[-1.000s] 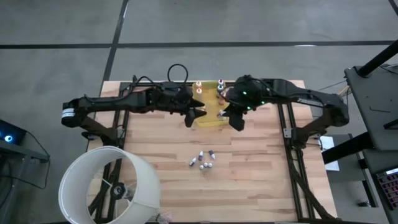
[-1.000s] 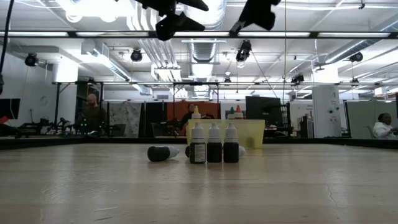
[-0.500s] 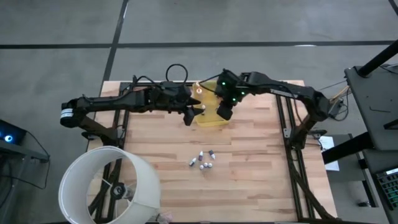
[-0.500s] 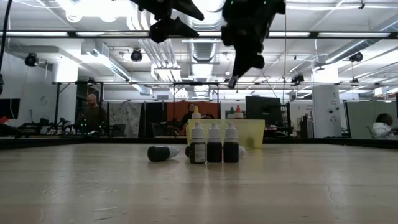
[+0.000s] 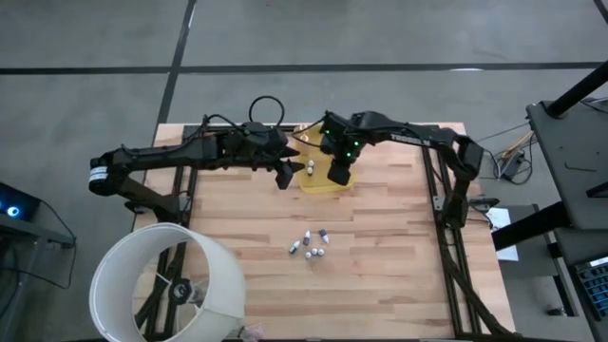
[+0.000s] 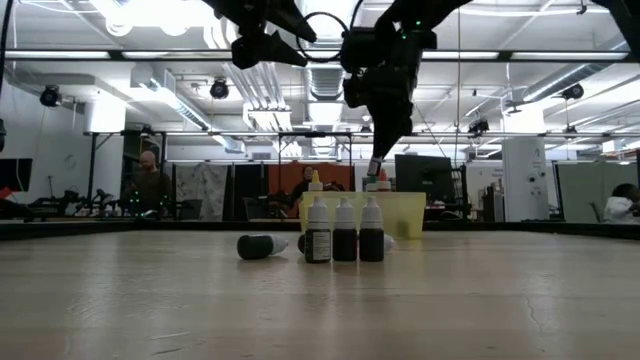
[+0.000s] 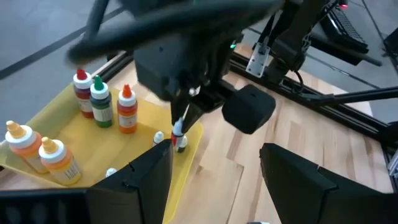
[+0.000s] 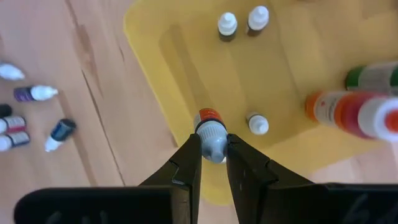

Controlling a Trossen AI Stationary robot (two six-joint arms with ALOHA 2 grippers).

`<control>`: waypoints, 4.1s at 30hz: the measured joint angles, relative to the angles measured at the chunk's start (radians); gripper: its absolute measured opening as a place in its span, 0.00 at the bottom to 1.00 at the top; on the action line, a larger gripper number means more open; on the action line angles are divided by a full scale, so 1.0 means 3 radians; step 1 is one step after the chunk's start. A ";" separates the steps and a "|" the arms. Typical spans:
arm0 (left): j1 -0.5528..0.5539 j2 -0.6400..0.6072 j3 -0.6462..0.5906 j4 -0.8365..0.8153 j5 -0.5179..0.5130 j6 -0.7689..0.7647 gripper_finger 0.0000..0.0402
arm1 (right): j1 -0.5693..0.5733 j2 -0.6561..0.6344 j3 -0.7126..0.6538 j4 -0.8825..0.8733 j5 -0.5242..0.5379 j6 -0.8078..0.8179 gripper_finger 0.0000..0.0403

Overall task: Pick & Place food coloring
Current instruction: Put the top small red food coloring bottle into the yellow bin, then put the small green food coloring bottle into the yellow bin

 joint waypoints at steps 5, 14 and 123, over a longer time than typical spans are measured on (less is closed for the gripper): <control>0.0000 0.0001 0.0000 -0.0002 0.0002 -0.0010 0.53 | -0.0006 0.0288 0.0341 -0.0353 0.0012 -0.0280 0.13; 0.0000 0.0001 0.0000 -0.0011 -0.0023 -0.0020 0.53 | 0.0013 0.0819 0.0935 -0.0739 0.0298 -0.0570 0.13; 0.0058 0.0001 -0.0001 -0.0002 -0.0045 -0.0047 0.53 | 0.0245 0.0041 0.0275 -0.0354 0.0237 -0.0428 0.33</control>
